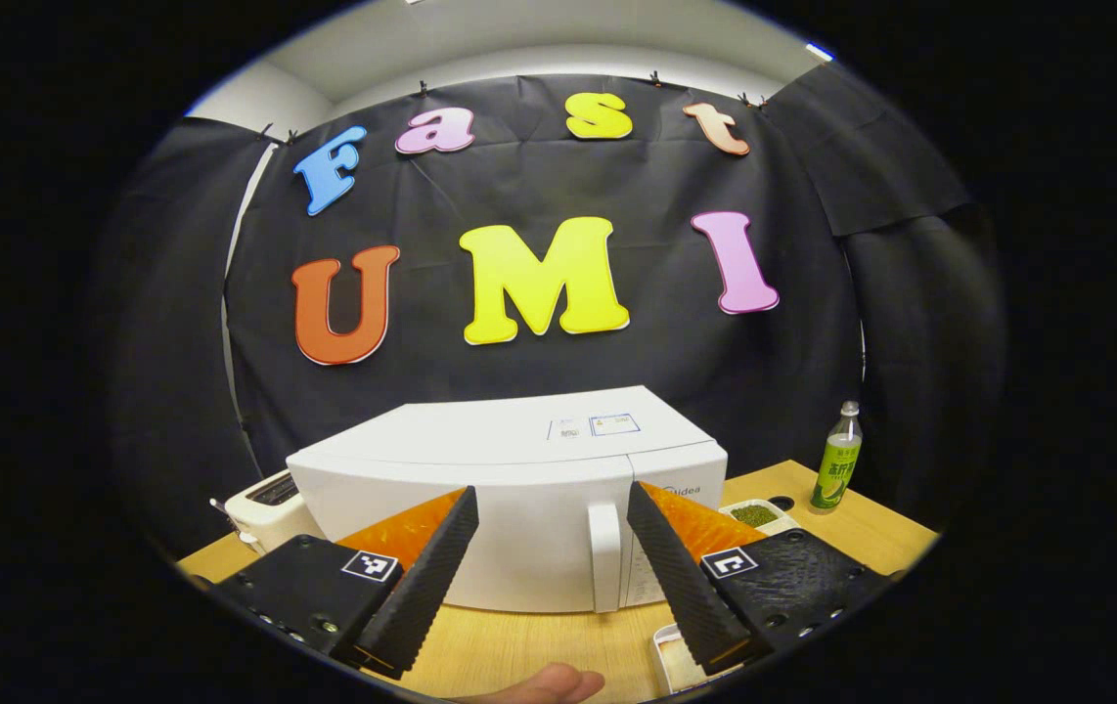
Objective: Open the microwave oven with the left hand, put the food in, and close the microwave oven.
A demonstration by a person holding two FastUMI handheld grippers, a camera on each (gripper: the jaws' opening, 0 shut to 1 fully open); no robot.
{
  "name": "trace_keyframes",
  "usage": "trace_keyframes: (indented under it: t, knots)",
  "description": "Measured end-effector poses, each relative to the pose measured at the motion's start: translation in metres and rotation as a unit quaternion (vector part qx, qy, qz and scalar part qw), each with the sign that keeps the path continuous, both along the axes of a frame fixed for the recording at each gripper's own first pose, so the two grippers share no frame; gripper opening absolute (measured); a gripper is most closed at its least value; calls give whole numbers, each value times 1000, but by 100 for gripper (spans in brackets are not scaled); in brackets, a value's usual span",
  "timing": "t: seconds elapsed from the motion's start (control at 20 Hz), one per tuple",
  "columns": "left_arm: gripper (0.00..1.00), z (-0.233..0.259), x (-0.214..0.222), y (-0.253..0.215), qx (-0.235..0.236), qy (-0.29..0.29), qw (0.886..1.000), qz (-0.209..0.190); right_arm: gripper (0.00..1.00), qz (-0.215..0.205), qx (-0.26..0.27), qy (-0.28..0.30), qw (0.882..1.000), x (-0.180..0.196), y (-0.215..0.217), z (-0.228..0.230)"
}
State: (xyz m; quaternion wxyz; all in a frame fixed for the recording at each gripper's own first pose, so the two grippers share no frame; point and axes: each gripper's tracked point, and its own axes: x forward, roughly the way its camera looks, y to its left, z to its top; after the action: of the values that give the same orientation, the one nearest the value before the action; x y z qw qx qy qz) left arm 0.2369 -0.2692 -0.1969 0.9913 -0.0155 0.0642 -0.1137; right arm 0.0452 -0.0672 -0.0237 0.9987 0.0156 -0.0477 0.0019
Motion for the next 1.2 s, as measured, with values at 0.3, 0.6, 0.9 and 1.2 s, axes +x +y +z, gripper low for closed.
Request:
trace_keyframes:
  t: [0.3, 0.6, 0.9, 1.2]
  knots:
    - [96, -41, 23, -19, -10, 12, 1000, 15, 94, -12, -5, 12, 1000, 10, -22, -20]
    - [89, -71, 35, -47, -37, 35, 999, -6, 94, -22, -3, 19, 1000, 18, -39, -36]
    - [73, -70, 35, -53, -42, 1, 999, -26, 100, -24, 7, 36, 999, 30, -46, -57]
    - [20, -75, 39, -45, -33, 8, 999, -16, 100, -28, 12, 47, 998, 33, -53, -69]
